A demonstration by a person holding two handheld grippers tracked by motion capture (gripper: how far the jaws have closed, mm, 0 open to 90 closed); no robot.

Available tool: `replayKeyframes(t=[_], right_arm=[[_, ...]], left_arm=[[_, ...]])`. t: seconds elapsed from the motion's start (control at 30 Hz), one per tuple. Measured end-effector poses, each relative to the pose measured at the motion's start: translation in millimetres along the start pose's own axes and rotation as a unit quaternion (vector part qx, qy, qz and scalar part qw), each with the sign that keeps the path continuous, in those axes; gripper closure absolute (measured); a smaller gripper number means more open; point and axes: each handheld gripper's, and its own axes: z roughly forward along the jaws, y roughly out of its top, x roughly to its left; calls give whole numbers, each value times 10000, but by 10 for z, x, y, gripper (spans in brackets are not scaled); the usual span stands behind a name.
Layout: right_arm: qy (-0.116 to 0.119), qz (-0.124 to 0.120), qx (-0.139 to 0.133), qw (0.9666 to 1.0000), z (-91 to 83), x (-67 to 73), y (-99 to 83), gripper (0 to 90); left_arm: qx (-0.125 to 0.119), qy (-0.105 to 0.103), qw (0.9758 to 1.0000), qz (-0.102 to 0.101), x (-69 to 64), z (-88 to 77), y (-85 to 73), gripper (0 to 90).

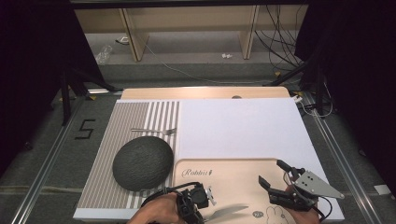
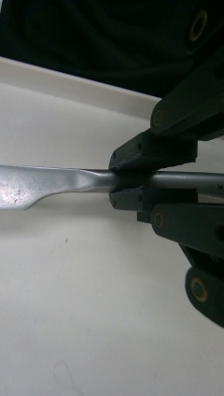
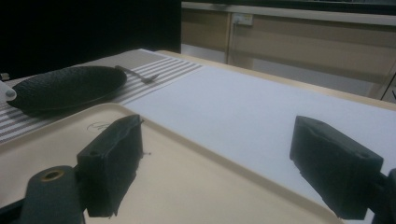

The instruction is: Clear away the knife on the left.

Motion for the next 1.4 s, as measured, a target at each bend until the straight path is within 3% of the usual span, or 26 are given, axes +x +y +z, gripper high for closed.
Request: replayKeyframes(t=[0.07,0.4,0.53,0.57,0.6,0.63,0.67,0.73,0.77,0.83,0.87,0.9,1.07,1.2,1.4], right_arm=[[4,-4,7,10000,-1,-1,0,180],[9,-1,13,10000,-1,0,1,182],[19,0,19,10000,4,3,0,183],[28,-4,19,10000,5,6,0,183],[28,-4,19,10000,5,6,0,183],[32,-4,9,10000,7,7,0,183],[28,-6,13,10000,6,6,-1,183],[30,-1,20,10000,6,5,-1,183],[31,-8,25,10000,6,5,-2,183],[32,-13,24,10000,6,5,-2,184],[29,-15,23,10000,7,4,-2,183],[29,-15,23,10000,7,4,-2,183],[29,-6,26,10000,5,1,-3,183],[35,-15,33,10000,7,0,-5,183],[38,-21,25,10000,7,2,-3,184]], left_arm=[[23,-76,10000,3,3,21,-3,793],[125,-39,9999,-18,-8,92,1,783],[-106,14,9999,-15,-37,36,15,562],[-238,182,9995,-30,-53,-5,33,518],[-238,182,9995,-30,-53,-5,33,481],[-318,263,9991,-57,-63,-18,44,481],[-449,382,9983,-28,-87,-28,68,420],[-581,400,9975,-33,-109,-22,79,422],[-735,402,9964,99,-146,-17,105,466],[-813,388,9958,155,-170,-11,119,504],[-880,365,9953,198,-192,-2,136,608],[-949,381,9945,211,-212,10,155,608],[-1170,456,9909,475,-303,118,229,836],[-1220,432,9900,561,-334,203,252,892],[-1258,403,9892,642,-352,269,272,893]])
